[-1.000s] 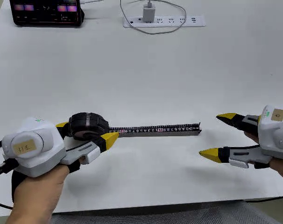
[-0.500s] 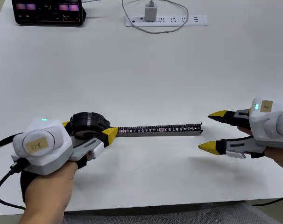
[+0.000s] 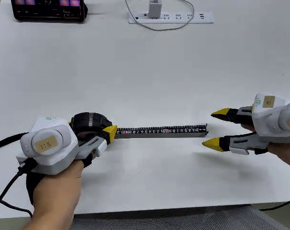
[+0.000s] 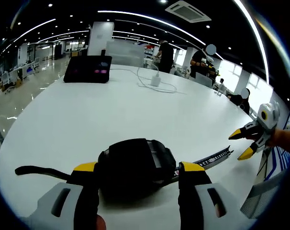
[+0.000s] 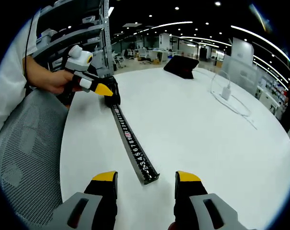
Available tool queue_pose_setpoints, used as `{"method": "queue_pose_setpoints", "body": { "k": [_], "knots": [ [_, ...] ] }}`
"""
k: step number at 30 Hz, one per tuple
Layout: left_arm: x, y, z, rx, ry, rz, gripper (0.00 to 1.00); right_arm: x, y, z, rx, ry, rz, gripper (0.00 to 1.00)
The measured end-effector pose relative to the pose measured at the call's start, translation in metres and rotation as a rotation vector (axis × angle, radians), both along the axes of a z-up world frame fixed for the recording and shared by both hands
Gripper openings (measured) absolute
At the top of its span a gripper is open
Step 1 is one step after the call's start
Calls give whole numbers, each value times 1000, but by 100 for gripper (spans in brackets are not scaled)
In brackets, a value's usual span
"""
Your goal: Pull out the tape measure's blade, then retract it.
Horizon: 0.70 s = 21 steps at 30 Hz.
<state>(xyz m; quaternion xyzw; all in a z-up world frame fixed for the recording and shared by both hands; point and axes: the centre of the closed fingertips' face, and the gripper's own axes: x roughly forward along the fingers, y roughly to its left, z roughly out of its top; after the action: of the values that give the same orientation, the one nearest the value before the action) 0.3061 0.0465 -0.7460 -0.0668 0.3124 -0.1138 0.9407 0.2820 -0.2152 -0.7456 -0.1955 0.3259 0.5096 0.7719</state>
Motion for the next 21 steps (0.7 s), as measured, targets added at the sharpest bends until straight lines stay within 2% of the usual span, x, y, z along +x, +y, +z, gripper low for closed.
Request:
{"method": "queue_pose_setpoints", "body": {
  "k": [6, 21],
  "knots": [
    [1, 2, -1, -15, 2, 18, 61, 0, 1, -4, -12, 5, 22, 44],
    [1, 2, -2, -19, 4, 15, 60, 4, 7, -10, -50, 10, 107, 35]
  ]
}}
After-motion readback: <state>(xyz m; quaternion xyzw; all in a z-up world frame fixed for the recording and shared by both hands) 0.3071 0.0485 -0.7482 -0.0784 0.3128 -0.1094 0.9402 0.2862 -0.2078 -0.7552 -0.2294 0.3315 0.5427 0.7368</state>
